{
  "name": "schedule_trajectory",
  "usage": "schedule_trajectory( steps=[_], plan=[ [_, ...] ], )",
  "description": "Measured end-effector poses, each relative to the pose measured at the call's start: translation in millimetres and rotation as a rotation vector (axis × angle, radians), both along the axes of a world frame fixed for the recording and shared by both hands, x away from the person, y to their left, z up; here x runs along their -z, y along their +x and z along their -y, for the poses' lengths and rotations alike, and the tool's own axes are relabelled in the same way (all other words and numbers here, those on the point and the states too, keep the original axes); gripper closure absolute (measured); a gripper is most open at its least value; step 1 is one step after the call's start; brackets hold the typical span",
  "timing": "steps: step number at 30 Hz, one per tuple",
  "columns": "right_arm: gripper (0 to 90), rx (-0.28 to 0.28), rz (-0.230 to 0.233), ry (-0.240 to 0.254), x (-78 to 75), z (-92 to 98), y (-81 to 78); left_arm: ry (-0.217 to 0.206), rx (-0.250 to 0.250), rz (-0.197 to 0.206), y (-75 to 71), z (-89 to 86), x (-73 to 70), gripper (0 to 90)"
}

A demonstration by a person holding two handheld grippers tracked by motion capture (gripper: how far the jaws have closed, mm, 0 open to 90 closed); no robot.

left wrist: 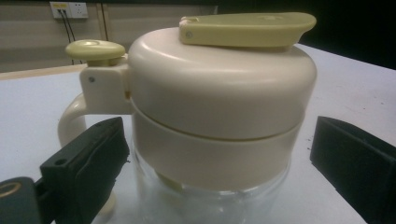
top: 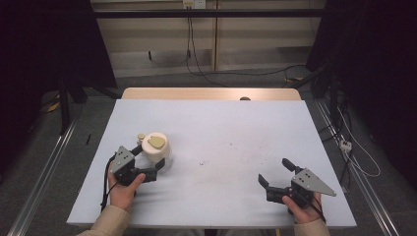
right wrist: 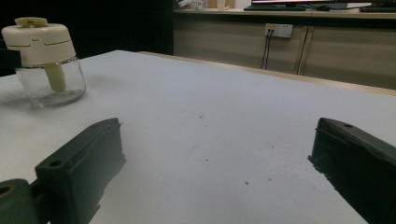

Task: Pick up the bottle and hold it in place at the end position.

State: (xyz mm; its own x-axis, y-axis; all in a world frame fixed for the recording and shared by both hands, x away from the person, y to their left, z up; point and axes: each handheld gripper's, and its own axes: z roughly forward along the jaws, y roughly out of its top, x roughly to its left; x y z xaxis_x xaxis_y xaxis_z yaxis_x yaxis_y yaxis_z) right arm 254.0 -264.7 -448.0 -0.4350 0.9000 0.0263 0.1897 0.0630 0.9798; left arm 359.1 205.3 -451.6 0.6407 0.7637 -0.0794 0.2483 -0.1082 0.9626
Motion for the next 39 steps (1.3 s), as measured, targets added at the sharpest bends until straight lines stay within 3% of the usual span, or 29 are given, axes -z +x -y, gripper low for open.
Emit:
schedule_trajectory(
  steps=[17,21,30,39],
  plan=[
    [2.0,0.000,0.001,0.006,-0.3,0.6,-0.2,0.009,-0.070,-0.008,14.9,20.1,3.3,2.7],
    [2.0,-0.001,0.002,0.009,-0.5,0.8,-0.4,-0.005,-0.071,-0.009,17.5,22.1,4.3,1.1],
    [2.1,-0.003,0.005,0.012,-0.8,1.0,-0.5,-0.004,-0.094,-0.011,21.5,26.1,5.6,4.5],
    [2.2,-0.008,0.009,0.017,-1.1,0.7,-0.4,0.013,-0.109,0.017,21.5,30.5,5.4,6.0]
  ],
)
